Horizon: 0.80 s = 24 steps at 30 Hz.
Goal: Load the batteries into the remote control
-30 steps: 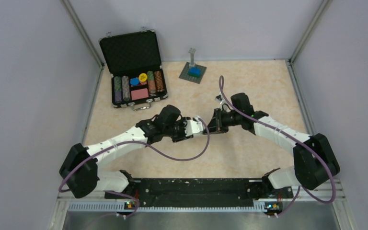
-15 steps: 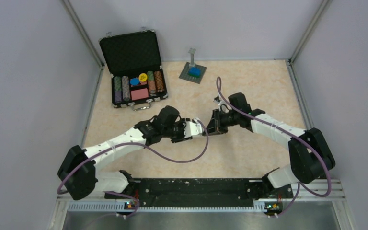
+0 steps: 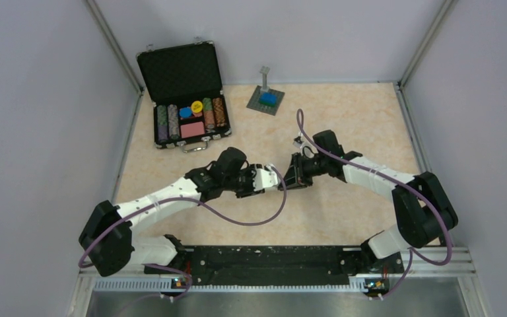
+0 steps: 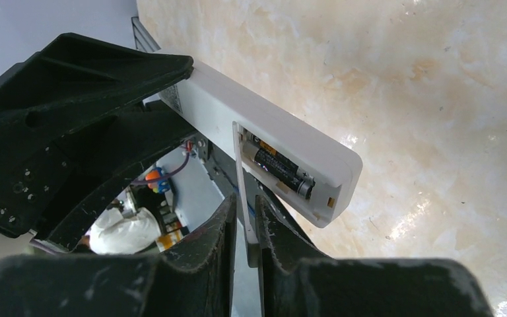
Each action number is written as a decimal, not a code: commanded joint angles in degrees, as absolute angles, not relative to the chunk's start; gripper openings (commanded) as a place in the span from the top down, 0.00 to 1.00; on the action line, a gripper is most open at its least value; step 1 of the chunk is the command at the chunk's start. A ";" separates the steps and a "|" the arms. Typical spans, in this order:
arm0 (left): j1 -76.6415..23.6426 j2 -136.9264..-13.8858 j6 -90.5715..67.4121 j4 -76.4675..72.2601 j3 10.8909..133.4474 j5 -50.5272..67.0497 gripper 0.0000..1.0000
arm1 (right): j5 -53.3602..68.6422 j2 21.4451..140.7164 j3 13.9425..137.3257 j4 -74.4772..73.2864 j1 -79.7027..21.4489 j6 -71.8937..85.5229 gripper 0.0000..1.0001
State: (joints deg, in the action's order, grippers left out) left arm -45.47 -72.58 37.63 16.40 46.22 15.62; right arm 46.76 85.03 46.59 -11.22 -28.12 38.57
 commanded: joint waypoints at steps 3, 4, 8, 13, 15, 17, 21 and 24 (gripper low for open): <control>-45.53 -72.31 37.65 12.32 45.30 17.36 1.00 | 47.77 84.99 46.14 -8.25 -28.74 39.35 0.81; -45.53 -72.32 37.63 12.31 45.19 17.40 1.00 | 47.76 84.91 46.14 -8.30 -28.76 39.32 0.81; -45.53 -72.09 37.74 12.40 45.09 17.46 1.00 | 47.87 84.84 46.22 -8.64 -28.81 39.38 0.77; -45.53 -71.94 37.77 12.52 44.94 17.38 1.00 | 47.21 84.57 46.65 -10.70 -28.76 38.07 0.70; -45.53 -71.77 37.73 12.59 44.91 17.47 1.00 | 46.67 84.13 46.67 -11.51 -28.66 37.76 0.68; -45.53 -71.70 37.67 12.66 44.91 17.57 1.00 | 46.46 83.57 46.76 -11.92 -28.57 37.54 0.65; -45.53 -71.47 37.55 12.82 44.99 17.79 1.00 | 45.89 82.90 47.18 -13.07 -28.35 37.00 0.61; -45.53 -71.28 37.59 13.05 45.05 18.06 1.00 | 45.47 82.59 47.50 -14.23 -28.03 36.32 0.59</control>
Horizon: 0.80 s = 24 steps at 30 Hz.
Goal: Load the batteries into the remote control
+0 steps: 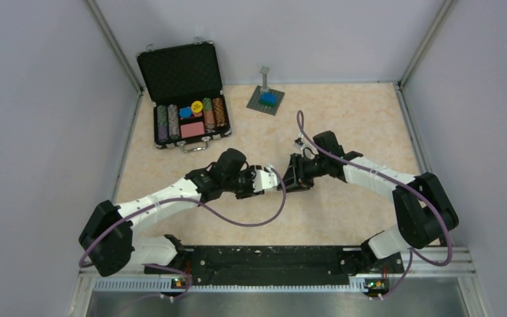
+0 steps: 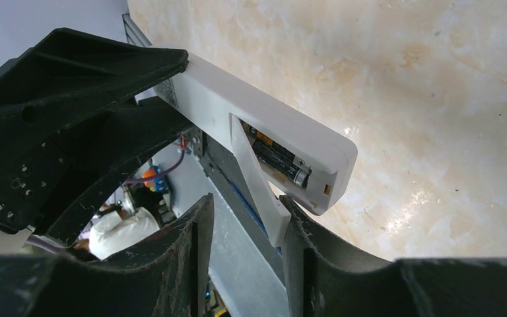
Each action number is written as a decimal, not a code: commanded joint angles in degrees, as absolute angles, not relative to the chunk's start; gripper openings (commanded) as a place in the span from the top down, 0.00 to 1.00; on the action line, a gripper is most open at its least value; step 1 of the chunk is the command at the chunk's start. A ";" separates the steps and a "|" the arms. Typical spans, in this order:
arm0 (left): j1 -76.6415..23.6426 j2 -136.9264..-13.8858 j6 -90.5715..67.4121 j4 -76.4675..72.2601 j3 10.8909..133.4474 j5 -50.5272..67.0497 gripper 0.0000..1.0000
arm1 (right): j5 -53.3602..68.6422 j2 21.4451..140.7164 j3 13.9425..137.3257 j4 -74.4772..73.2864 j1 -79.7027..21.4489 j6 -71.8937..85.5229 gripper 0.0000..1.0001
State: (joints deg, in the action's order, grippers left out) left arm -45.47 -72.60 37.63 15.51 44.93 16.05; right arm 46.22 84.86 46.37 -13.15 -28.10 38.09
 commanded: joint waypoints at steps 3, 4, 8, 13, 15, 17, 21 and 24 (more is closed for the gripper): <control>-45.54 -71.00 37.50 13.26 45.10 18.19 1.00 | 45.13 82.59 47.80 -15.39 -27.59 35.56 0.59; -45.53 -70.94 37.49 13.35 45.12 18.19 1.00 | 44.84 82.57 47.88 -15.73 -27.45 35.27 0.59; -45.53 -70.66 37.34 13.60 45.25 18.50 1.00 | 44.23 82.44 48.38 -17.10 -27.05 34.40 0.58; -45.53 -70.60 37.33 13.91 45.47 18.54 1.00 | 43.65 82.03 48.73 -18.27 -26.47 33.78 0.56; -45.53 -70.74 37.37 14.11 45.59 18.54 1.00 | 43.48 81.84 48.78 -18.60 -26.28 33.61 0.56; -45.53 -70.68 37.42 14.31 45.75 18.62 1.00 | 43.45 81.78 48.86 -18.90 -25.91 33.45 0.55; -45.53 -70.74 37.29 14.51 45.89 18.80 1.00 | 43.29 81.53 49.04 -19.52 -25.54 33.02 0.54; -45.53 -70.78 37.21 14.67 46.11 19.02 1.00 | 43.03 81.37 49.00 -19.72 -25.23 32.79 0.53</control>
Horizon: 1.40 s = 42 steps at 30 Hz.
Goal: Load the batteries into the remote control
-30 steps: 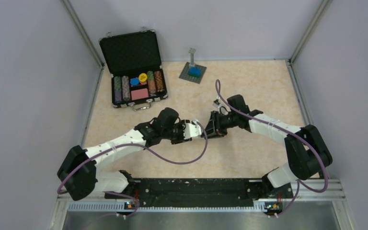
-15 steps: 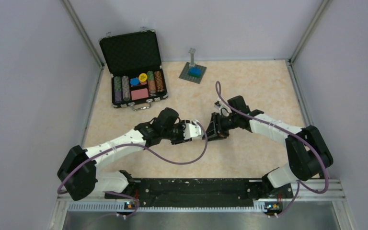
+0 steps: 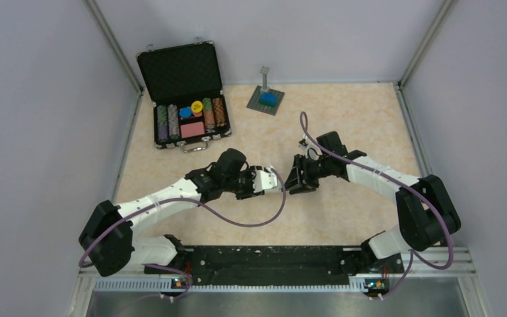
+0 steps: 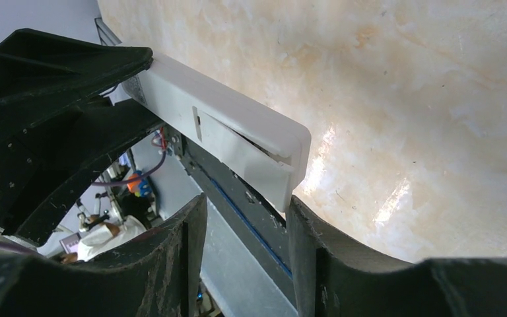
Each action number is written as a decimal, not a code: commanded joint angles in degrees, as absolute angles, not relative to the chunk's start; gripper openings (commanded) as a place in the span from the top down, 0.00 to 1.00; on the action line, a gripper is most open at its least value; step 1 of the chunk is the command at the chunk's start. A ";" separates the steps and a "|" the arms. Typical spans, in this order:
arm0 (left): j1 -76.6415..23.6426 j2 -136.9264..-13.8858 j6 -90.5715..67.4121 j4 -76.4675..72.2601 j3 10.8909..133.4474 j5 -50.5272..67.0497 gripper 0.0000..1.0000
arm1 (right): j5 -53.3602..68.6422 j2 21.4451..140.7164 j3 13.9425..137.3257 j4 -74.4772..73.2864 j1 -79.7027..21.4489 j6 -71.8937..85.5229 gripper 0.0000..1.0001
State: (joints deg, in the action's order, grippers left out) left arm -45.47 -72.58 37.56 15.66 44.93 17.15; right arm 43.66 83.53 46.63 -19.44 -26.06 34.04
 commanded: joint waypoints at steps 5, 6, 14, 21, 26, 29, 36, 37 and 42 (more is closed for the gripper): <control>-45.53 -70.84 36.91 15.02 46.60 19.40 1.00 | 43.01 81.24 48.88 -20.18 -24.89 32.34 0.51; -45.54 -70.83 36.83 15.09 46.75 19.54 1.00 | 42.93 81.15 48.73 -20.21 -24.81 32.28 0.50; -45.44 -71.04 36.53 16.08 47.61 19.94 1.00 | 42.41 79.80 47.80 -20.00 -24.11 32.65 0.46; -45.35 -70.19 36.06 15.91 47.77 20.28 1.00 | 41.43 77.88 46.58 -19.39 -23.56 32.77 0.34; -45.27 -68.95 35.37 16.07 48.39 21.01 1.00 | 40.90 75.91 45.10 -17.68 -23.27 33.78 0.31; -45.28 -68.05 34.90 16.02 48.66 21.28 1.00 | 41.09 74.37 43.92 -15.85 -23.17 35.08 0.31; -45.26 -67.81 35.57 16.67 50.20 22.66 1.00 | 41.72 71.30 40.72 -8.36 -22.99 39.75 0.31; -45.31 -67.80 35.50 16.84 50.39 23.08 1.00 | 41.60 70.57 40.25 -7.07 -22.95 40.62 0.31; -45.18 -66.79 34.80 16.66 50.63 23.63 1.00 | 42.01 68.09 38.43 -0.95 -22.90 44.74 0.32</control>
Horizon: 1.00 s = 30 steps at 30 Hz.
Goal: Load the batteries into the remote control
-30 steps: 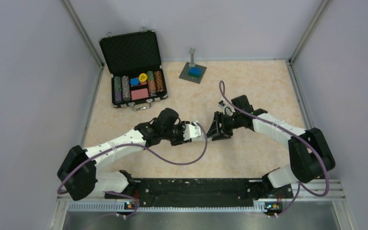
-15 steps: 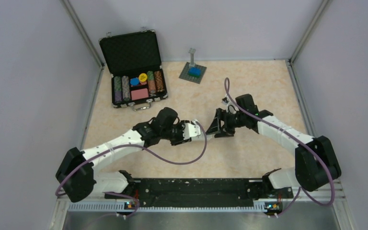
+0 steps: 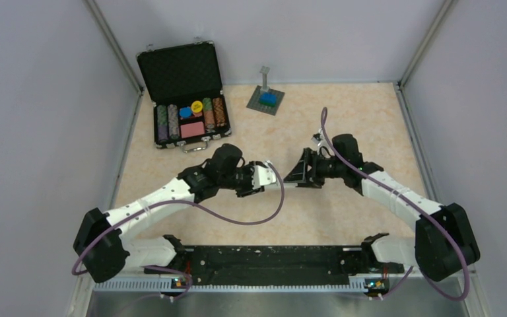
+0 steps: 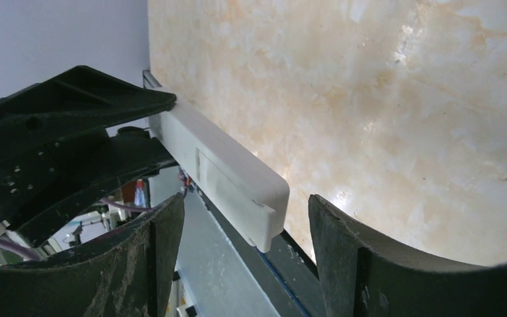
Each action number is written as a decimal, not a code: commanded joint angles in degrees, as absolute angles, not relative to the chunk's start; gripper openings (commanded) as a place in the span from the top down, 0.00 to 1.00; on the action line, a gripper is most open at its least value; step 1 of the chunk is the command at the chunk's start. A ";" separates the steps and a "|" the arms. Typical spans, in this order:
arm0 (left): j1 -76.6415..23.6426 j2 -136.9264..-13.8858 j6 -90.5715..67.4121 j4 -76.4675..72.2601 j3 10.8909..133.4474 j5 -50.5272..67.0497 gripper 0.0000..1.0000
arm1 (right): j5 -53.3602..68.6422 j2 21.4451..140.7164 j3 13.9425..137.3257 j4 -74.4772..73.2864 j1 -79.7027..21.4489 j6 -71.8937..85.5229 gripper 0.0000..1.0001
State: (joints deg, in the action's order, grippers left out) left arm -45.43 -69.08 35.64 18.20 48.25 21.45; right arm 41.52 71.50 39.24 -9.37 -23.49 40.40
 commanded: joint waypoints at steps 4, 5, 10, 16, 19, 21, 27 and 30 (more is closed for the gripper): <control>-45.18 -66.11 34.59 16.95 50.95 24.09 1.00 | 42.00 66.48 37.04 3.31 -22.86 47.02 0.35; -45.18 -65.94 34.48 16.96 51.07 24.20 1.00 | 42.38 66.44 36.93 4.08 -22.85 47.48 0.36; -45.18 -65.18 33.66 16.49 51.49 24.60 1.00 | 43.98 67.10 36.67 6.19 -22.87 48.77 0.44; -45.09 -64.32 32.72 15.70 52.03 25.16 1.00 | 44.94 66.64 35.96 6.99 -22.89 48.87 0.44; -45.09 -64.03 32.29 15.32 52.29 25.35 1.00 | 45.53 66.00 35.49 7.93 -22.86 48.89 0.44; -45.00 -63.84 31.99 15.17 52.49 25.48 1.00 | 45.90 65.81 35.23 8.17 -22.92 48.90 0.44; -45.00 -63.22 31.38 14.44 52.69 26.14 1.00 | 46.89 65.71 34.63 9.50 -22.91 49.27 0.48; -44.96 -62.85 30.84 14.12 52.90 26.43 1.00 | 47.32 65.90 34.35 10.36 -22.85 49.66 0.50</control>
State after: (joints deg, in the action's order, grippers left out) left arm -45.23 -64.97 32.16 18.00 49.98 24.40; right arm 45.74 67.44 34.57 6.57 -23.44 49.19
